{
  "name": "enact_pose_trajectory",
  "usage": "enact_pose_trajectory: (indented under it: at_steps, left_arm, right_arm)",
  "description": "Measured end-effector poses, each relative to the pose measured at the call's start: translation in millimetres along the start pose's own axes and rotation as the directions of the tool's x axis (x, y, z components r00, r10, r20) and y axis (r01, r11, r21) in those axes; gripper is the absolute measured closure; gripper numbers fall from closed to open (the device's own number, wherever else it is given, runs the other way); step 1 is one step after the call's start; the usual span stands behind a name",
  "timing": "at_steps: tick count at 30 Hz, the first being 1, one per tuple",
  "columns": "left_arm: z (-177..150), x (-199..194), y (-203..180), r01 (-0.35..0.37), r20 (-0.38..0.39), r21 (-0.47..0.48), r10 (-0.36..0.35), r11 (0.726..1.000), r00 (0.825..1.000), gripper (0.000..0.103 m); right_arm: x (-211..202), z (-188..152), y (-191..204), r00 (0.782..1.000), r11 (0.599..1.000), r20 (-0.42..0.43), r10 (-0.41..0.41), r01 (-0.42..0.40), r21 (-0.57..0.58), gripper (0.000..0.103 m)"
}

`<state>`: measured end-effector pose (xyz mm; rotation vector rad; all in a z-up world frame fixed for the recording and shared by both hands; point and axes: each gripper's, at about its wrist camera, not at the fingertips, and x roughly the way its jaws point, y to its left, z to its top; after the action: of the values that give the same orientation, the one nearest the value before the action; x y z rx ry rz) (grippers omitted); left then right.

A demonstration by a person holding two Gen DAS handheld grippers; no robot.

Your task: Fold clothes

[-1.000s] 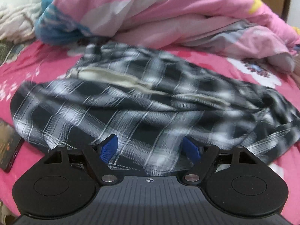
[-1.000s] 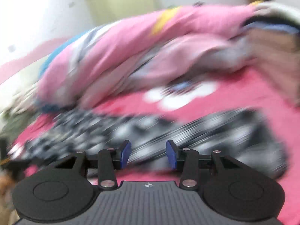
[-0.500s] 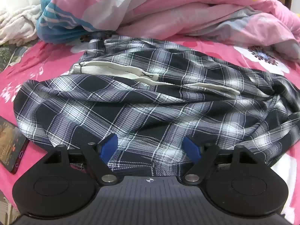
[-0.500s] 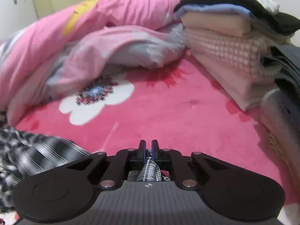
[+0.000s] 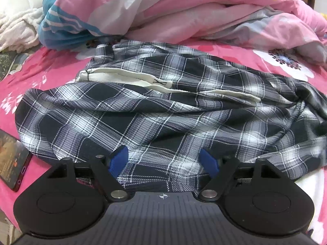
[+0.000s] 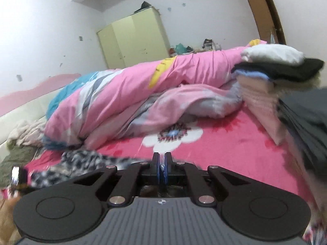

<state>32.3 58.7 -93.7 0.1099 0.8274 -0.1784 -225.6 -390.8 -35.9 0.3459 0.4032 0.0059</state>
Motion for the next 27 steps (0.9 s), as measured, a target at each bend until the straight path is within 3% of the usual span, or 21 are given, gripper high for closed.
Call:
enact_pose_trajectory:
  at_steps: [3,5,8,9,11,13,15,16,19,22,25,26,27]
  left_arm:
    - [-0.4,-1.2,-1.8,-0.003,0.006,0.012,0.003,1.000,1.000,0.025]
    - [-1.3,-2.8,-4.0,-0.012,0.012,0.027,0.012,1.000,1.000,0.025]
    - [-1.6,-6.1,-10.2,-0.037,0.024,0.057,0.036,0.998,0.999,0.025]
    - [-1.7,-7.5,-12.5,-0.046,0.029,0.068,0.044,0.997,0.999,0.025]
    - [-1.7,-10.4,-17.2,-0.060,0.041,0.092,0.057,0.994,0.998,0.025]
    - [-1.1,-12.8,-21.8,-0.072,0.053,0.114,0.066,0.991,0.996,0.025]
    - [0.7,-13.5,-25.4,-0.080,0.064,0.127,0.072,0.989,0.995,0.025]
    - [2.1,-13.1,-27.1,-0.083,0.067,0.129,0.075,0.988,0.995,0.025]
    - [5.6,-9.3,-34.1,-0.097,0.067,0.141,0.088,0.985,0.994,0.025]
    - [7.9,-3.8,-38.6,-0.113,0.071,0.163,0.102,0.980,0.992,0.025]
    - [9.0,2.8,-40.4,-0.123,0.071,0.184,0.112,0.975,0.991,0.025]
    - [9.0,4.4,-39.2,-0.120,0.068,0.182,0.109,0.976,0.992,0.025]
    - [8.8,5.9,-37.2,-0.113,0.065,0.175,0.103,0.978,0.993,0.024]
  right_arm:
    - [-18.5,-36.0,-16.1,0.998,0.998,-0.055,-0.003,0.006,0.056,0.100]
    - [-16.8,-59.6,-21.8,0.988,0.996,-0.145,-0.047,0.057,0.067,0.101]
    - [-1.7,-80.7,-31.3,0.938,0.982,-0.299,-0.175,0.188,0.014,0.100]
    - [-1.6,-80.4,-32.4,0.929,0.979,-0.315,-0.193,0.206,0.007,0.098]
    - [-10.3,-62.7,-29.6,0.954,0.986,-0.251,-0.162,0.167,0.002,0.097]
    - [-18.5,-39.3,-22.9,0.982,0.993,-0.150,-0.115,0.112,-0.026,0.085]
    - [-19.5,-18.1,-13.8,0.995,0.995,-0.068,-0.072,0.066,-0.076,0.061]
    - [-12.7,-9.9,-6.9,0.997,0.991,-0.046,-0.057,0.051,-0.121,0.059]
    - [25.9,0.2,14.0,0.994,0.969,-0.110,-0.013,-0.014,-0.245,0.055]
    - [56.1,-10.6,37.8,0.984,0.924,-0.173,-0.036,-0.033,-0.380,0.047]
    - [76.8,-24.0,53.5,0.970,0.873,-0.221,-0.103,-0.018,-0.488,0.049]
    - [81.4,-27.9,51.8,0.961,0.864,-0.246,-0.124,-0.017,-0.504,0.060]
    - [83.5,-27.6,48.4,0.957,0.869,-0.258,-0.130,-0.015,-0.494,0.084]
